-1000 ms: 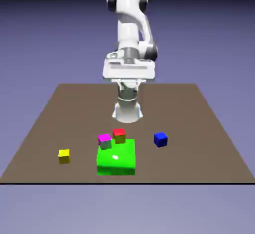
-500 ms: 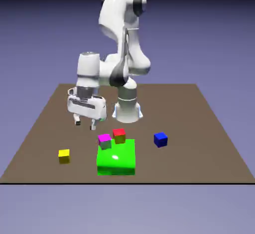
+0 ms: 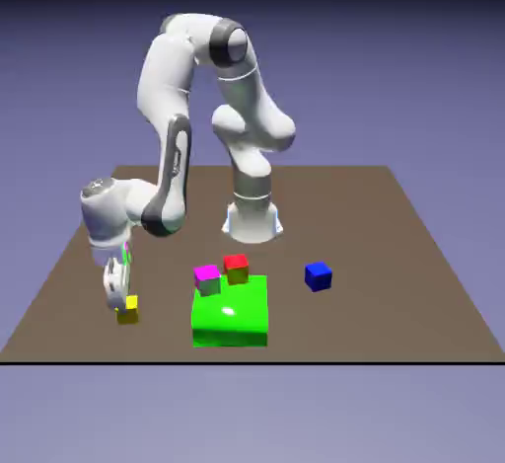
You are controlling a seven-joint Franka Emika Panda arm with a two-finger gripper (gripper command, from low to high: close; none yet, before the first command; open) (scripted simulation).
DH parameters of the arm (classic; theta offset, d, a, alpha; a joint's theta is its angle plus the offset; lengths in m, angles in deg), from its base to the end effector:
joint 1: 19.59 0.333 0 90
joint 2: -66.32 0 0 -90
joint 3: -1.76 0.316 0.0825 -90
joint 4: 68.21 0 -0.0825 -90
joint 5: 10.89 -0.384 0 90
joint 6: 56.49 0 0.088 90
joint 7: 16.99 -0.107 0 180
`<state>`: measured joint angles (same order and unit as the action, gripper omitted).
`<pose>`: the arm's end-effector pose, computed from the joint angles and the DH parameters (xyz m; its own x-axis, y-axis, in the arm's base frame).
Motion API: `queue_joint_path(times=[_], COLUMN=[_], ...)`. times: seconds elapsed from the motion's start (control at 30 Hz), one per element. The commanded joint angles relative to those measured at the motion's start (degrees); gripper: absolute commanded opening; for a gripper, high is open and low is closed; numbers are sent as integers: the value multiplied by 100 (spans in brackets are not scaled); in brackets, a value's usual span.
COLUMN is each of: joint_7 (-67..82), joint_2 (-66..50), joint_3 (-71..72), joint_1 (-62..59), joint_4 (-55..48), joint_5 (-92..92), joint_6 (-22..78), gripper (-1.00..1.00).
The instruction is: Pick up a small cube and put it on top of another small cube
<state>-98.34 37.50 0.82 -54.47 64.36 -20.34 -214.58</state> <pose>0.4063 -0.3025 0.1205 -0.5872 -0.8077 -0.0532 -0.8094 0.5849 0.0529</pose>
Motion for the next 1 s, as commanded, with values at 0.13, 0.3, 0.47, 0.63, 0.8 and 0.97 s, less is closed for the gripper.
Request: queue_joint_path(times=[0.13,0.3,0.47,0.63,0.8,0.97], joint_7=[-87,-535,-1202,-1867,-2532,-3041], joint_2=[622,1660,2477,3275,4072,4614], joint_3=[-108,-158,459,1112,1766,2415], joint_1=[64,680,1718,2756,3794,4604], joint_4=[101,60,888,1779,2670,3609], joint_5=[108,65,-303,-682,-1060,-1395], joint_6=[521,1014,966,897,828,695], gripper=[-100,-100,-100,-100,-100,-100])
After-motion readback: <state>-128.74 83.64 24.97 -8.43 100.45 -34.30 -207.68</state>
